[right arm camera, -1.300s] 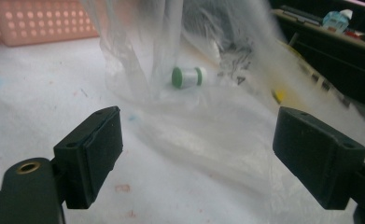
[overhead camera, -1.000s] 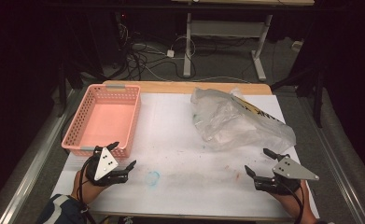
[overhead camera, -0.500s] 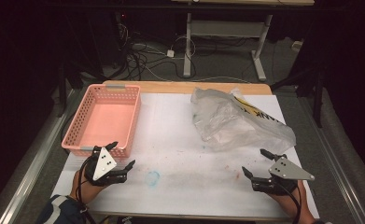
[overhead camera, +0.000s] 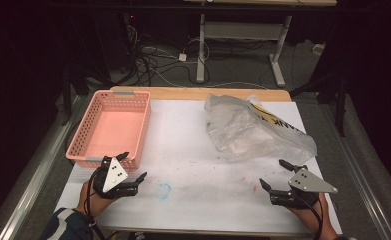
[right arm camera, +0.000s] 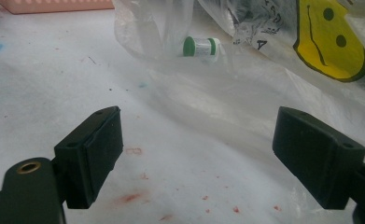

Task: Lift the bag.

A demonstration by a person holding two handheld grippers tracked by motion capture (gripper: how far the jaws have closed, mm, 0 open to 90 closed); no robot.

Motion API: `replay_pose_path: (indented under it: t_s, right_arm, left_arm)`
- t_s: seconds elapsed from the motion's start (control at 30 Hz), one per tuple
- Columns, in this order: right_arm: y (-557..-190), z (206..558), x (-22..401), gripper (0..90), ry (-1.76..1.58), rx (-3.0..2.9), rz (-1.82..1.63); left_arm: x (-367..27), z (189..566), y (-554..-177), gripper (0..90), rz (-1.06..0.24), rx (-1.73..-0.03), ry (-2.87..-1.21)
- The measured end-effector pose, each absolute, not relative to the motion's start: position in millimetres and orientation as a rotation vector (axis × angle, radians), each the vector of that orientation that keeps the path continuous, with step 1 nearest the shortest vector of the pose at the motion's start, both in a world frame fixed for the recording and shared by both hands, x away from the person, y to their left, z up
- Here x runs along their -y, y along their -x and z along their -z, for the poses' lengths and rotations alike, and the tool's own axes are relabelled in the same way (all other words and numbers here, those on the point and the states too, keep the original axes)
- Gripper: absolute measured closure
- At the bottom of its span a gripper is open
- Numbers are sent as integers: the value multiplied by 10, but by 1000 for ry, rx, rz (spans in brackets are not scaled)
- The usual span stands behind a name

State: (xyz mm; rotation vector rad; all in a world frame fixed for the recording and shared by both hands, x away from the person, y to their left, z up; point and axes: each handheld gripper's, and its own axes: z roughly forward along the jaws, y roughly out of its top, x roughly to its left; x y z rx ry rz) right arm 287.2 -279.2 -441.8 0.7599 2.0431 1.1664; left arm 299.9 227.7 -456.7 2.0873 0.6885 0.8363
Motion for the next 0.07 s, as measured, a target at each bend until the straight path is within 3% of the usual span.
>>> replay_pose_path:
  t_s: [0.07]
  right_arm:
    - [-2875,4417,2791,168,-761,-2043,-1169]
  left_arm:
    - [-2270,4571,-3003,164,-833,-692,-2090]
